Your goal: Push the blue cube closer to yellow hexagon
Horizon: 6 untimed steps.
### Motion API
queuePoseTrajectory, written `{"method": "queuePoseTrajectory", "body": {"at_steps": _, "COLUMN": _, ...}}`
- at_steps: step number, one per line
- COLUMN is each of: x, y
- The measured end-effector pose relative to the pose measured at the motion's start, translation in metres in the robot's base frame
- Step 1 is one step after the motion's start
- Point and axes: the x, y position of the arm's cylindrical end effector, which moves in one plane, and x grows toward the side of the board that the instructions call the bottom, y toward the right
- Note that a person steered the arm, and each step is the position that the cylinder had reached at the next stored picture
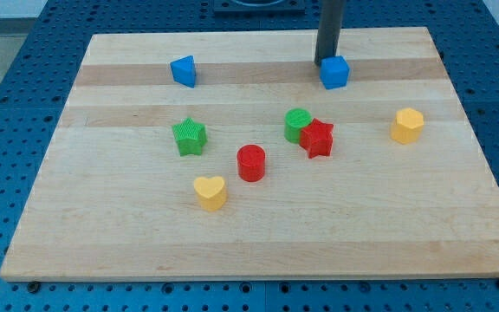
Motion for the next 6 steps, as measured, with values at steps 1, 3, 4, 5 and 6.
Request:
{"method": "queuePoseTrajectory", "body": {"at_steps": 1, "x": 0.028, "y": 0.000}}
{"method": "queuePoseTrajectory", "body": {"at_steps": 3, "x": 0.079, "y": 0.001}}
{"method": "queuePoseTrajectory", "body": {"at_steps": 4, "x": 0.093, "y": 0.009}}
{"method": "queuePoseTrajectory", "body": {"at_steps": 5, "x": 0.097, "y": 0.031}}
{"method": "queuePoseTrajectory", "body": {"at_steps": 6, "x": 0.097, "y": 0.054}}
